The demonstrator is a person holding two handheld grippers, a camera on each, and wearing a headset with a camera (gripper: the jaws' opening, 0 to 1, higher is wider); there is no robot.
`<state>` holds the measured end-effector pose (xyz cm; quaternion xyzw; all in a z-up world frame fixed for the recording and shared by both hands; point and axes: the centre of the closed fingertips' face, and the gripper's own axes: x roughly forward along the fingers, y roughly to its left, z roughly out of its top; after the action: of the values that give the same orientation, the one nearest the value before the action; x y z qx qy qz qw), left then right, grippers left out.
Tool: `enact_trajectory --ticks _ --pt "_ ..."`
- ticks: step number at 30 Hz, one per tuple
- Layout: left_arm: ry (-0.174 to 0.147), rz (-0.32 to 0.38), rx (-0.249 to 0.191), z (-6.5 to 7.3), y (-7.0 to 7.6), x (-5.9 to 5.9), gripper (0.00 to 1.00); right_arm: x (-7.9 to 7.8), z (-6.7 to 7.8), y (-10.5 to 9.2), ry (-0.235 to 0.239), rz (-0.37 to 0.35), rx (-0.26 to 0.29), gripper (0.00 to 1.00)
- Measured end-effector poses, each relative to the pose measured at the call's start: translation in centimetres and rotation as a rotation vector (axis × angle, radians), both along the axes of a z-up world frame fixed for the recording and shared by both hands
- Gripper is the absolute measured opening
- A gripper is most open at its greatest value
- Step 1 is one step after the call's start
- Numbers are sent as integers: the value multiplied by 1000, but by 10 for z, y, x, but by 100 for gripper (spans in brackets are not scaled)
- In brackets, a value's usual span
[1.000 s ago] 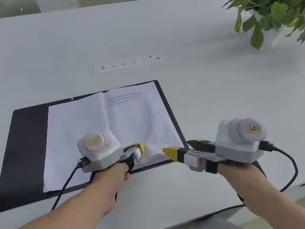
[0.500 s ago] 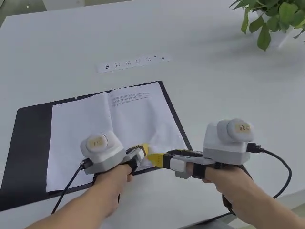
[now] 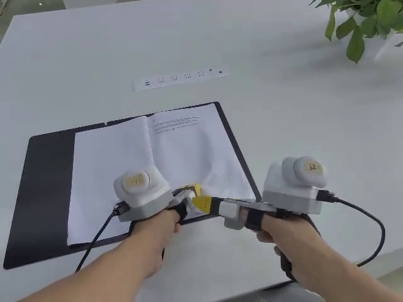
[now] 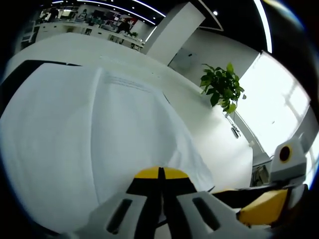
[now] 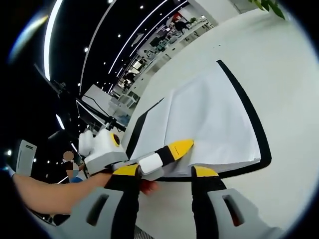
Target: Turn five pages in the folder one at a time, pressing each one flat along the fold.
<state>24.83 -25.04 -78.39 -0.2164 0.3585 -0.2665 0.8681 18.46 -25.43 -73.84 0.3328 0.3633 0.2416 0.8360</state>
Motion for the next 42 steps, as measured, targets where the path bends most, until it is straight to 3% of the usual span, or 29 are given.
enact_trajectory --ticks 13,21,25,30,36,42 --pt "-1 0 2 0 0 0 0 5 -2 0 24 -67 49 39" --pt "6 6 -2 0 0 0 0 13 -15 -8 41 -138 37 37" --pt "10 14 -8 0 0 0 0 16 -23 -11 72 -186 39 33" --pt "19 24 -15 1 0 0 0 19 -32 -21 113 -273 55 21" --pt "18 23 -7 1 0 0 0 22 -42 -34 140 -341 31 1" --pt "26 32 -6 1 1 0 0 21 -44 -33 155 -370 42 0"
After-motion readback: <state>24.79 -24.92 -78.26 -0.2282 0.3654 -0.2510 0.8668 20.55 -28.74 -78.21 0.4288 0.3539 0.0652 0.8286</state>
